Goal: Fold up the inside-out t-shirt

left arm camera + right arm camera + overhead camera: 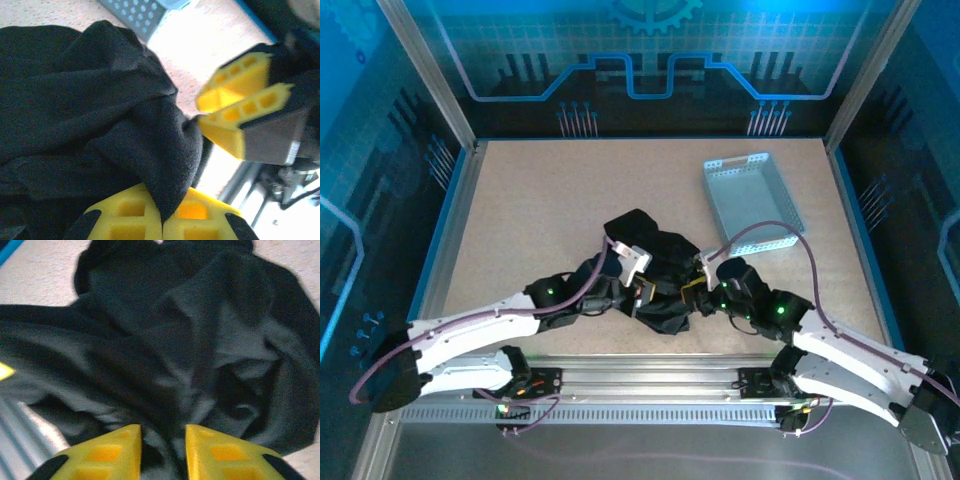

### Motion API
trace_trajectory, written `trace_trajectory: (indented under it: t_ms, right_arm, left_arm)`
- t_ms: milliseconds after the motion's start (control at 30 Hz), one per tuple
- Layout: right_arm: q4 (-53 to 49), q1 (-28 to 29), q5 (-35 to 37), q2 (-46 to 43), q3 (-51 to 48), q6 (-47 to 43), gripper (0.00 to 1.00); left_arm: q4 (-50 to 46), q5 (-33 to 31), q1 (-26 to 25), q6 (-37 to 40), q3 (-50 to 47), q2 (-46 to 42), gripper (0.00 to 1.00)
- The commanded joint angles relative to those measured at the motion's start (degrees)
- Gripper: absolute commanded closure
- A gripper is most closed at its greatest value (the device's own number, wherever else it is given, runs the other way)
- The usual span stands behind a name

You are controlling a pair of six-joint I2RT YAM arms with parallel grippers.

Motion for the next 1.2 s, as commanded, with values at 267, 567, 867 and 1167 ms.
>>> trace_trajectory:
  t_ms: [267,567,867,1167]
  right_arm:
    - [-3.3,7.0,3.5,-6.3,4.8,-3.9,0.59]
    - [-2.1,19.4,9.5,1.4,9.0,-2.1,0.57]
    - [-6.1,16.9,13.7,5.3,11.1,-2.5,0.55]
    - [-11.5,16.8,18.4,10.2,13.7,0.5,0.76]
  left_arm:
    - [11.0,18.4,10.1,-12.2,-2.3,0.2,1.0]
    - [9.1,18.2,11.5,-11.4,-0.2,1.7,1.0]
    - [8.4,17.3,11.5,-11.6,-1.1,0.2,1.0]
    - [8.2,17.0,11.8,-11.3,-0.7,0.8,1.0]
